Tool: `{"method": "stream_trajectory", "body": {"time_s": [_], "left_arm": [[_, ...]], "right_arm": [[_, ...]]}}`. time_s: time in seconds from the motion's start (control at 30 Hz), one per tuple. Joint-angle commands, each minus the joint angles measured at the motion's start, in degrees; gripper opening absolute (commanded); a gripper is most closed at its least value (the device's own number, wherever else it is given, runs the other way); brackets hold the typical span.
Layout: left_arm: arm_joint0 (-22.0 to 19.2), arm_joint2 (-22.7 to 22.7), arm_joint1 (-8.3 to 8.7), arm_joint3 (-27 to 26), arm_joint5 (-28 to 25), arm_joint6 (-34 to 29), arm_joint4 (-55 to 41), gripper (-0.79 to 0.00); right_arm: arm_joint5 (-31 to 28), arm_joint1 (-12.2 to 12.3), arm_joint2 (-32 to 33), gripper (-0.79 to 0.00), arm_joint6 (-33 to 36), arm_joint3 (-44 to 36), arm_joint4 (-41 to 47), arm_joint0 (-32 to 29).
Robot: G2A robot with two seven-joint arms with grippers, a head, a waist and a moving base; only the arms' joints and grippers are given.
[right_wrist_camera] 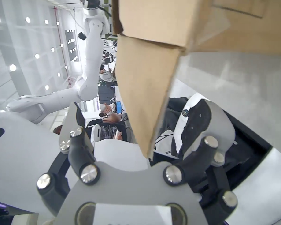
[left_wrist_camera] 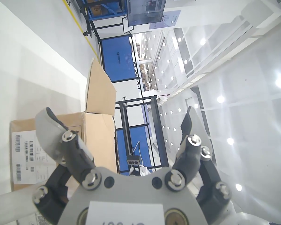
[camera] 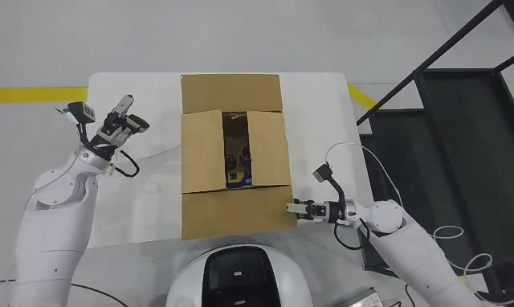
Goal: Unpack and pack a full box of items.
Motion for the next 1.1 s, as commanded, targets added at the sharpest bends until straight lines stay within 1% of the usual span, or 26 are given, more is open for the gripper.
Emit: {"method": "stream_trajectory", "body": {"time_s": [0.0,0.07,0.1,0.3,0.4,0.5,0.63,0.77,0.93,1.07], "left_arm": [[0.11,-0.10,0.01,-0.02,0.06,0.20,0.08,0.000],[0.14,-0.19,0.01,-0.06,0.22,0.38,0.02,0.000],[0.14,-0.20,0.01,-0.08,0.25,0.42,0.02,0.000],[-0.69,0.30,-0.11,1.02,1.18,0.74,0.16,0.000],[-2.64,1.23,-0.26,2.89,2.27,0.62,0.94,0.000],[-5.63,2.70,-0.54,5.64,3.12,-0.26,1.55,0.000],[-10.87,5.46,-1.11,11.16,4.37,-1.63,3.03,0.000],[-17.09,8.72,-2.20,19.16,4.82,-2.37,2.97,0.000],[-23.21,12.30,-3.87,27.69,2.56,-4.16,1.34,0.000],[-27.01,14.28,-5.12,33.38,0.94,-5.97,-0.43,0.000]], "right_arm": [[0.52,0.14,0.73,0.000,2.12,-0.84,3.59,-0.01],[1.25,0.19,1.31,0.000,3.90,-1.47,7.37,0.18],[0.98,0.23,1.88,0.000,3.94,-1.50,7.57,0.59],[1.12,-0.47,0.96,0.000,0.93,-2.28,10.64,2.46],[0.98,-1.10,-0.55,0.000,-1.21,-1.56,10.66,4.48],[0.48,-1.65,-1.91,0.000,-2.47,-0.65,10.09,6.24],[-0.56,-2.15,-2.78,0.000,-3.87,-0.28,8.66,7.82],[-1.73,-2.56,-3.03,0.000,-7.42,-0.53,4.98,9.17],[-2.46,-3.03,-3.09,0.000,-12.51,-0.34,0.12,10.36],[-2.50,-3.24,-3.29,0.000,-13.56,-0.18,-1.95,10.73]]}}
